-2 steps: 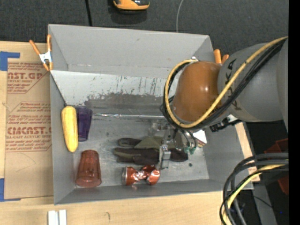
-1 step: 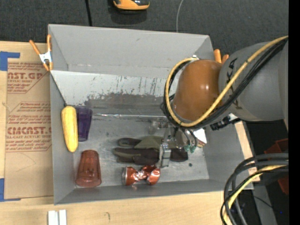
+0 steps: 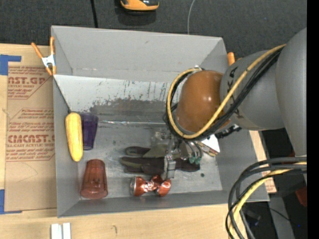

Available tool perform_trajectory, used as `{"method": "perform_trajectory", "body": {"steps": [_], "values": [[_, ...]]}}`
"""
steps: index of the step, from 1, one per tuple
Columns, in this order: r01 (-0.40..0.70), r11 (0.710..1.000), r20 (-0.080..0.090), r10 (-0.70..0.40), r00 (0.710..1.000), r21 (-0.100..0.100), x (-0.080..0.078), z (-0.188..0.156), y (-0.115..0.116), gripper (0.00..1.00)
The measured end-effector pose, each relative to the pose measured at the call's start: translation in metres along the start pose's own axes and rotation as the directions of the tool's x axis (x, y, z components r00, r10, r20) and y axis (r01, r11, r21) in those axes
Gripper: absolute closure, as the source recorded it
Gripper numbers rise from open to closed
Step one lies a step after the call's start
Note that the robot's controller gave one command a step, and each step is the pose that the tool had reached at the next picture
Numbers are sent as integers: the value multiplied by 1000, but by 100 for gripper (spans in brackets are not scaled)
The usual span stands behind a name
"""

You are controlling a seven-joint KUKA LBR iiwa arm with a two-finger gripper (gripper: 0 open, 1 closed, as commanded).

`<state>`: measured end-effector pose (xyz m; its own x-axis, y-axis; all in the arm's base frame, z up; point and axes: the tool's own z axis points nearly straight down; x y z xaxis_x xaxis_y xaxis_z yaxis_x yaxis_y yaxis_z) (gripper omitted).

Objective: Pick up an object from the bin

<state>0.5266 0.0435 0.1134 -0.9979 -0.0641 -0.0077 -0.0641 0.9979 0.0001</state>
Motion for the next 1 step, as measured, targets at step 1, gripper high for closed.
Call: {"method": "perform_trajectory", "body": {"steps": [1], "values": [[243,970,-5,-243,970,-3,-11,44,22,100]]}}
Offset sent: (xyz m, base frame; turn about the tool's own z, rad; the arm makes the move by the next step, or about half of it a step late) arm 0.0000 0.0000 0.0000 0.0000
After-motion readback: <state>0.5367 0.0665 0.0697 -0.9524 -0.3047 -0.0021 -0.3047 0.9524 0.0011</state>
